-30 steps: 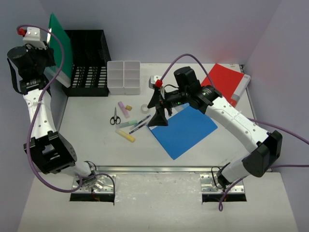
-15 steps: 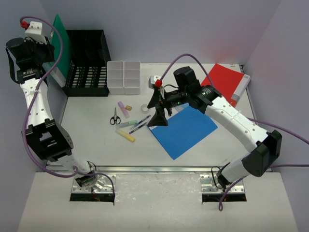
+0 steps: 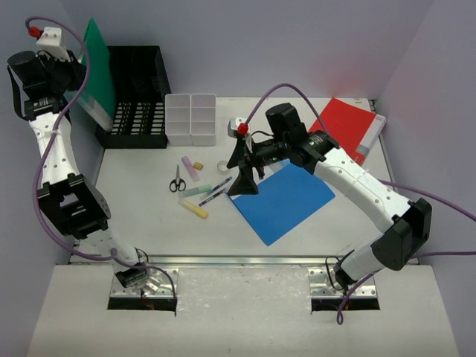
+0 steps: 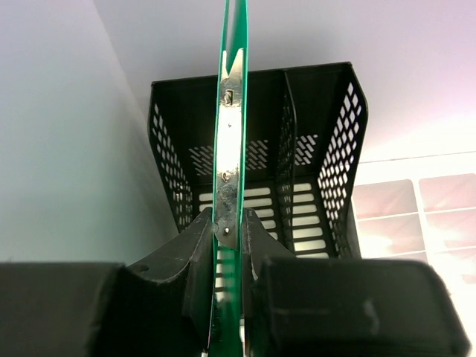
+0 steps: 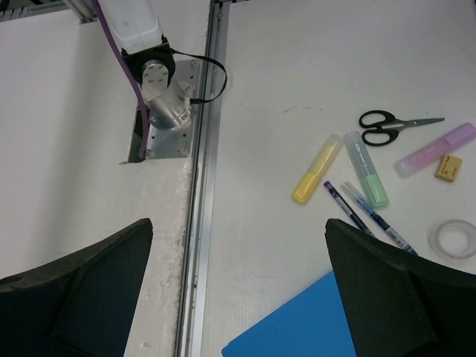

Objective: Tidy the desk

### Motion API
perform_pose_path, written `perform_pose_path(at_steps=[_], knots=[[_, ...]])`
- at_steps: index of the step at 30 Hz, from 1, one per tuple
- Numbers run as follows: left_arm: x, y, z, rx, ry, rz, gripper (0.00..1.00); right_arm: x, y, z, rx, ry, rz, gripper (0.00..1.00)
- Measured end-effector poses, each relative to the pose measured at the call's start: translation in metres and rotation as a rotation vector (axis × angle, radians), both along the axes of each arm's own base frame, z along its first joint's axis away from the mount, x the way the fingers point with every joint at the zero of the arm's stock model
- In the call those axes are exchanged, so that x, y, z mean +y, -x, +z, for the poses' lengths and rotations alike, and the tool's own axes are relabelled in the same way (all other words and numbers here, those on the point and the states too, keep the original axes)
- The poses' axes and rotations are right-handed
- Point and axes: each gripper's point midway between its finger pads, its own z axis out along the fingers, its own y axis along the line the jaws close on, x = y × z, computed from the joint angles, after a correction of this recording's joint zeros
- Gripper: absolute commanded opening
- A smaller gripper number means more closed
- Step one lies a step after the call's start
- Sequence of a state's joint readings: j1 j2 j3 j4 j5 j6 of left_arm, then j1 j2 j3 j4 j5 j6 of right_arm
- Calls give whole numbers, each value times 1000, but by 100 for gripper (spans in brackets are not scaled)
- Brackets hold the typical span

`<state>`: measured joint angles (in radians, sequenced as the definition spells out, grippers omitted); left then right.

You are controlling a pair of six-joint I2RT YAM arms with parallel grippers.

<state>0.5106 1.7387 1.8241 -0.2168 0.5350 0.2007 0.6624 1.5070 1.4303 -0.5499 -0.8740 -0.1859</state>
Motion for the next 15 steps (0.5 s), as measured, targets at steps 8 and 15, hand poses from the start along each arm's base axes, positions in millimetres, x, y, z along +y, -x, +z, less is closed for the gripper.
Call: perform_pose_path(at_steps=[8,15], knots=[[-3,-3,-5,12,27,-23,0,-1,1,-1,-3,3,5,99],[-2,-4,-19,35,20,-27,0,-2,-1,-2,-4,6,3,99]])
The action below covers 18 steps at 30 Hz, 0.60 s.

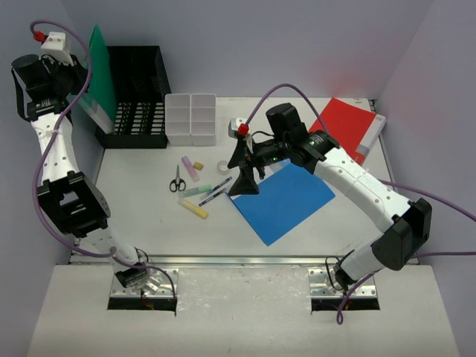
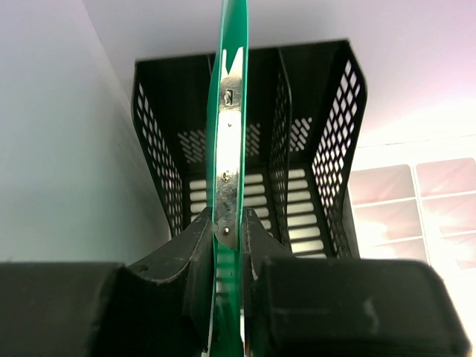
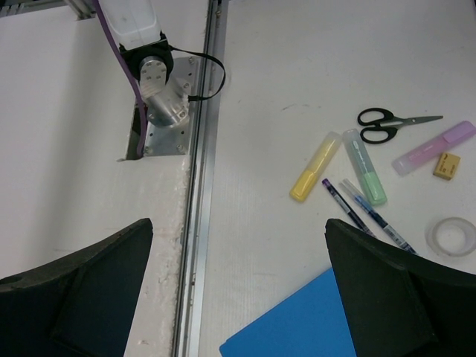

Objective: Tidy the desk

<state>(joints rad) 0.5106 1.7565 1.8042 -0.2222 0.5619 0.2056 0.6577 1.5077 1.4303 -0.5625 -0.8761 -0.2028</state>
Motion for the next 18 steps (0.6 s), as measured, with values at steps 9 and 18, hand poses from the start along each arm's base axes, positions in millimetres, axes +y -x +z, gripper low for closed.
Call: perform_pose_path(at_steps=[9,18], knots=[[22,-14,-43,109,42,77,0,2,-3,-9,19,15,-2,99],[42,-30,-51,156,57,145,7,2,-4,-12,26,20,-2,99]])
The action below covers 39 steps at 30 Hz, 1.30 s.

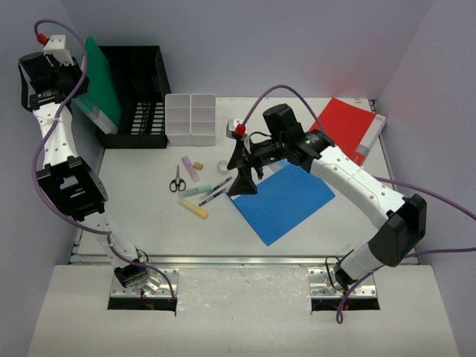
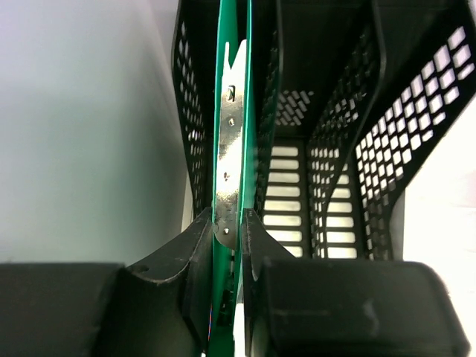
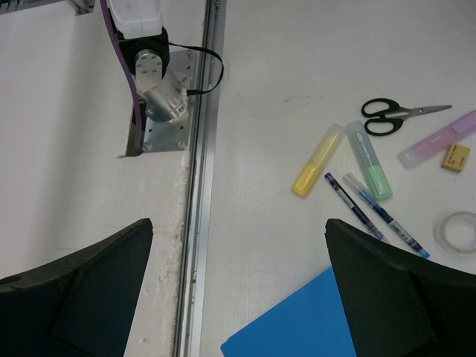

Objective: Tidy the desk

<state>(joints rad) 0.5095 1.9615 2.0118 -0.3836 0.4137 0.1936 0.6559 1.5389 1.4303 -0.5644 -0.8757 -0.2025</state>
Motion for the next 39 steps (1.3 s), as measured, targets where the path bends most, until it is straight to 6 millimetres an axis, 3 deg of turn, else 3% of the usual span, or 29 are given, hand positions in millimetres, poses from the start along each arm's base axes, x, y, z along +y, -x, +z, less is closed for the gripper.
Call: perform_pose_path(at_steps=[3,6,12,16,20,23,24,26,31,34,39], knots=[[3,-4,-4,13,4,7,46,0,0,-1,2,2,0,99],[3,-6,-5,19,6,8,73,0,1,-1,5,4,0,99],[1,-5,-6,22,29,12,85,0,1,-1,10,5,-2,99],[1,-8,15,-21,30,19,87,0,1,-1,16,5,-5,99],[7,-9,54,-122,17,72,89,0,1,-1,24,6,-10,99],[6,5,79,-202,36,115,86,-1,1,-1,21,8,-17,99],[3,12,86,-222,45,119,83,-2,1,-1,18,8,-20,99],[-8,27,105,-270,54,99,62,-4,2,-1,16,10,-28,99],[-55,55,144,-309,70,-82,46,-15,5,-2,1,19,-79,99],[-77,68,133,-258,76,-160,40,-30,3,-5,3,27,-139,99],[-102,90,50,-56,143,-225,30,-53,-7,-11,19,34,-237,99]])
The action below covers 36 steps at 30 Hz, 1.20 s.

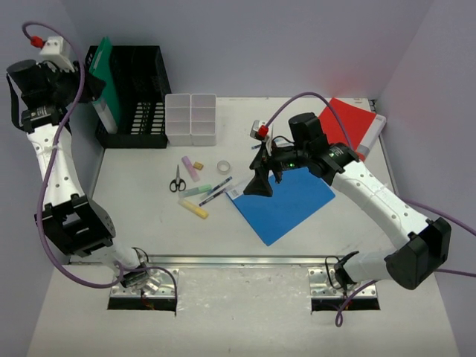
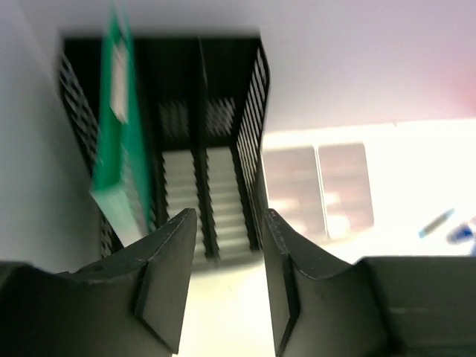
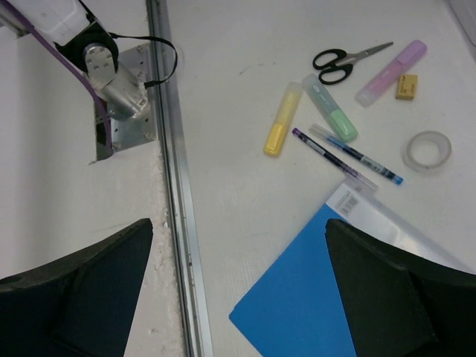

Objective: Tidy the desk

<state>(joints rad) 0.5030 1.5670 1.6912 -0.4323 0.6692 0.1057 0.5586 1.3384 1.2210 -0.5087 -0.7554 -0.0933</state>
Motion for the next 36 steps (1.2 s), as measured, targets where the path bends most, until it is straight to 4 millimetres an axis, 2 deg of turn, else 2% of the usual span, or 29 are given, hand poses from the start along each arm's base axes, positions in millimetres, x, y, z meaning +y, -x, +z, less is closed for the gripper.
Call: perform_pose_path(at_steps=[3,4,6,9,12,15,18,23,28,32,36], knots=[[-4,1,-44,120,32,-25,29,-6,-2,-2,7,0,-27,99],[-4,-1,-53,145,38,-26,29,-6,-2,-4,11,2,-31,99],[-2,-5,-70,188,47,-21,38,-8,-3,-6,19,5,-38,99],[9,-14,-88,222,48,17,53,-9,-4,-8,30,5,-50,99],[24,-30,-98,214,56,75,56,-12,-8,-9,36,2,-70,99],[44,-54,-98,186,65,149,56,-18,-15,-11,46,0,-101,99],[68,-82,-86,114,72,224,60,-25,-22,-15,57,0,-137,99],[85,-95,-74,31,83,313,71,-43,-29,-27,93,13,-212,99],[87,-91,-74,4,82,341,73,-59,-32,-36,128,20,-289,99],[72,-75,-74,7,88,301,75,-76,-31,-49,169,37,-373,99],[54,-58,-57,-28,64,238,76,-99,-32,-65,214,57,-483,99]])
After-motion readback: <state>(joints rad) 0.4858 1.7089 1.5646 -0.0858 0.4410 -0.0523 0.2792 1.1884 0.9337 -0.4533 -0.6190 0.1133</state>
